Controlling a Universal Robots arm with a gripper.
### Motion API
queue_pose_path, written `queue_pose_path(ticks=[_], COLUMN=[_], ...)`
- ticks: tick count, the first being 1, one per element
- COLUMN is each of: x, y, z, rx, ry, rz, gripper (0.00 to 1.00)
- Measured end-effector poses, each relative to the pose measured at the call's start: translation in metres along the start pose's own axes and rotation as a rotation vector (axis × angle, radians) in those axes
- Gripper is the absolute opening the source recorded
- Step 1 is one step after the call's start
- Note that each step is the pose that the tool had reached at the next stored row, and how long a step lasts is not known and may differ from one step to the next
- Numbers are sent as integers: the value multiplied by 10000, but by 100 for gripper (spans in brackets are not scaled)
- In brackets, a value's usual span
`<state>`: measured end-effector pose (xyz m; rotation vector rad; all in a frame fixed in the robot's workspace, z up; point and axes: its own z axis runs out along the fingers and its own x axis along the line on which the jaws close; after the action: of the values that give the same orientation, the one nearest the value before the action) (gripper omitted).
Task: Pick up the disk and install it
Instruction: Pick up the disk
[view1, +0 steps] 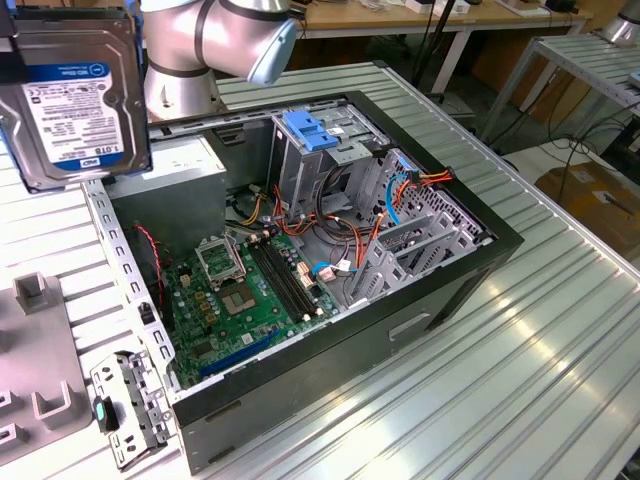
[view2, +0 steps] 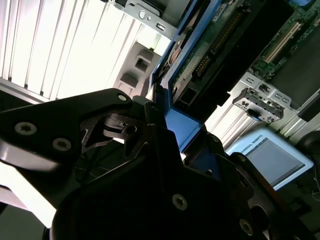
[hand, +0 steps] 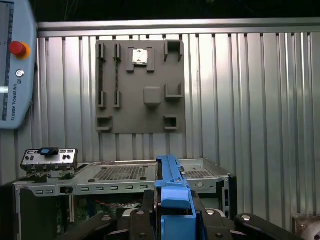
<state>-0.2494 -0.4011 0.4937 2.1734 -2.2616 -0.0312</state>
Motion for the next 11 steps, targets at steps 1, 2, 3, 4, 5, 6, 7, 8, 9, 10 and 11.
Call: queue_pose_path(ticks=[1,2,3,4,5,6,7,8,9,10,11], x=[-1,-1,-2,-3,-4,-6,-7,-8,-10,-11,-12], y=[-30,-61,-92,-129,-162,-209,-237,-284,-314,-349,-402], z=[0,0,0,0,0,-1,-1,-1,-1,0,-1], rx=[0,0,1,1,1,1,1,1,1,3,2], ry=[1,2,3,5,7,10,13,19,23,25,29], rz=[0,0,1,1,1,0,0,1,2,1,0], gripper=[37,37,37,37,37,37,37,37,37,37,37])
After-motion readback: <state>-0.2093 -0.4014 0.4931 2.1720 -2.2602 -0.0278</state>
